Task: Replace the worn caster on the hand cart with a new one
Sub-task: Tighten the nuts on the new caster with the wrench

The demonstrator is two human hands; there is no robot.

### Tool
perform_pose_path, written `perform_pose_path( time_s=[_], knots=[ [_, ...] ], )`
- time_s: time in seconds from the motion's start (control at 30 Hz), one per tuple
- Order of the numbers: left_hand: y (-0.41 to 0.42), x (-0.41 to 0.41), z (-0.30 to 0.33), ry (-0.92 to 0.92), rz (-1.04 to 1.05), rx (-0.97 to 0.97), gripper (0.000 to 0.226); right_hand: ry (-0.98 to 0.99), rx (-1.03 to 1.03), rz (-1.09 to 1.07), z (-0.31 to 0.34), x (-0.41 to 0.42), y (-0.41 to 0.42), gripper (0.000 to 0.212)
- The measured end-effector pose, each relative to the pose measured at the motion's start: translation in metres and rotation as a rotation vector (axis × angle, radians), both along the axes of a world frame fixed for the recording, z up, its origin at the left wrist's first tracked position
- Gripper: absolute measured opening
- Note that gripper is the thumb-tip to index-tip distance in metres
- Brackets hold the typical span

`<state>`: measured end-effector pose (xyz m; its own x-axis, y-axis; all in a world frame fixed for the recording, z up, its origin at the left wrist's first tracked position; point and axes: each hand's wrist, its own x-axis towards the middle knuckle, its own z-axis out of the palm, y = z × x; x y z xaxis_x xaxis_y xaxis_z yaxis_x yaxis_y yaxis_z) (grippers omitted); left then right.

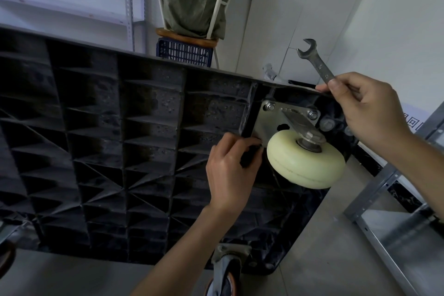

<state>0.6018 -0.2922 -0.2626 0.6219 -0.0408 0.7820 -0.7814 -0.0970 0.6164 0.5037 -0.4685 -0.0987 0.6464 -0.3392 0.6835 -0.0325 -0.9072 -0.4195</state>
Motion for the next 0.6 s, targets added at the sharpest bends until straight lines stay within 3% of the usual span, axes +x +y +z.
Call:
perform_pose_path(
  time_s=[0.17,0.27,0.43,0.6],
  knots=[
    [0.0033,0.0002,0.0024,0.079,-0.032,-0.061,0.027,0.016,0.003,-0.007,-0.0001,-0.0004,-0.001,0.024],
    [0.0023,0.0043,0.0022,0.047,-0.063,-0.061,0.019,0.013,0.002,0.001,-0.0008,-0.0003,-0.0013,0.022],
    [0.0028,0.0024,0.0002,0.035,-0.075,-0.027,0.03,0.009,-0.005,0.008,-0.0019,-0.0003,-0.0042,0.026],
    [0.0026,0.0044,0.0024,0.033,-0.038,-0.039,0.018,0.017,-0.021,0.002,-0.0011,-0.0001,-0.0032,0.029]
  ],
)
